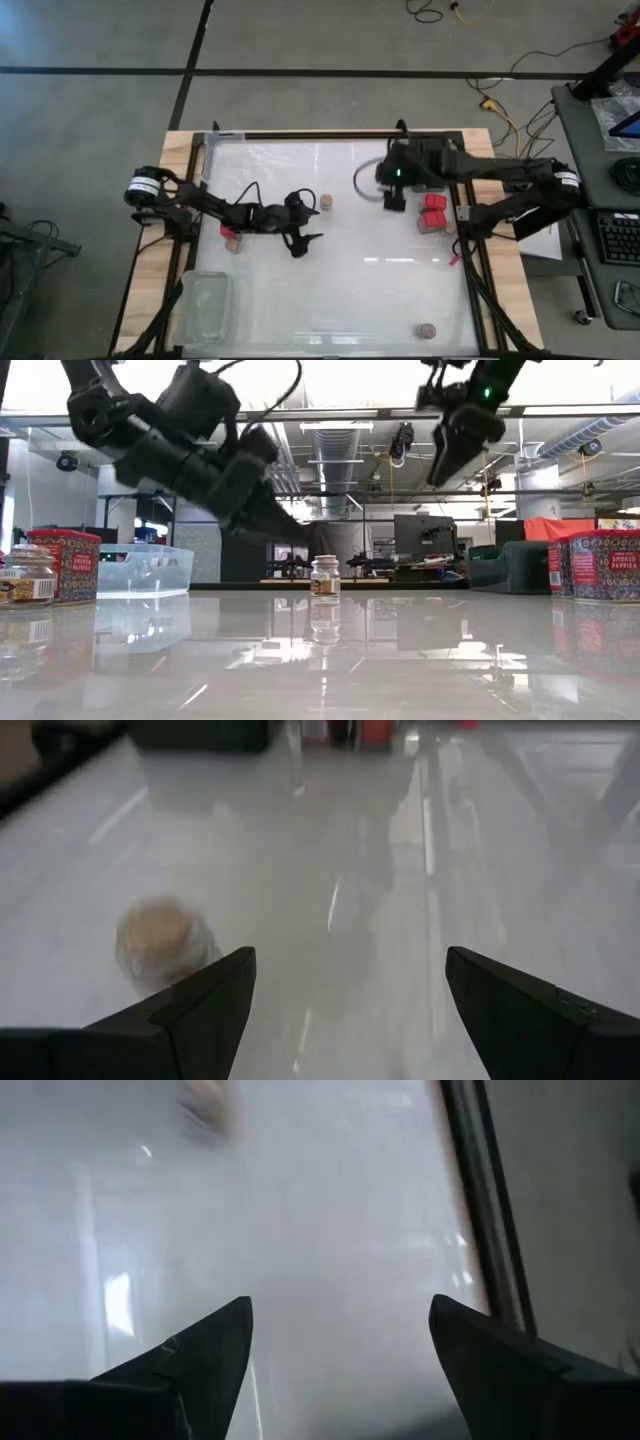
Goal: Sort spices by type
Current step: Put the brown seasoning bottle into the transparent bin
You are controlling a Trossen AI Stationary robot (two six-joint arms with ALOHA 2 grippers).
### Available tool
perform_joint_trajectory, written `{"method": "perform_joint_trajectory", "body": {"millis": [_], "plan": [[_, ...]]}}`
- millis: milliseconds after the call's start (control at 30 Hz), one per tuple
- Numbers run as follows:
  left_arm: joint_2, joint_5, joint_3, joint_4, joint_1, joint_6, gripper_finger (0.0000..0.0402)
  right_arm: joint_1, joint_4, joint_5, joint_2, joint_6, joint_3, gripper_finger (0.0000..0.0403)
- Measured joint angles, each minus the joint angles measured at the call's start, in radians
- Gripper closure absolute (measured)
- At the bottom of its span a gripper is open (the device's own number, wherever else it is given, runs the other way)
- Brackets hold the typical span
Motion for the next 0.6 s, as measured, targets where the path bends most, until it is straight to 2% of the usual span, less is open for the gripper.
{"method": "perform_joint_trajectory", "body": {"millis": [67,167,300,467,600], "plan": [[-0.021,0.028,0.042,-0.081,0.002,0.048,0.0091,0.087,0.043,0.032,0.003,0.027,-0.002,0.0112],[-0.061,0.091,0.164,-0.375,0.025,0.114,0.0091,0.196,0.094,0.088,0.006,0.047,-0.006,0.0109],[-0.078,0.109,0.361,-0.738,0.063,0.208,0.0091,0.309,0.131,0.177,0.006,0.068,-0.019,0.0099],[-0.027,0.257,0.586,-1.044,0.129,0.35,0.0091,0.388,0.141,0.308,0.006,0.112,-0.062,0.0084],[0.043,0.287,0.725,-1.195,0.198,0.481,0.0091,0.402,0.149,0.327,0.006,0.205,-0.105,0.0068]]}}
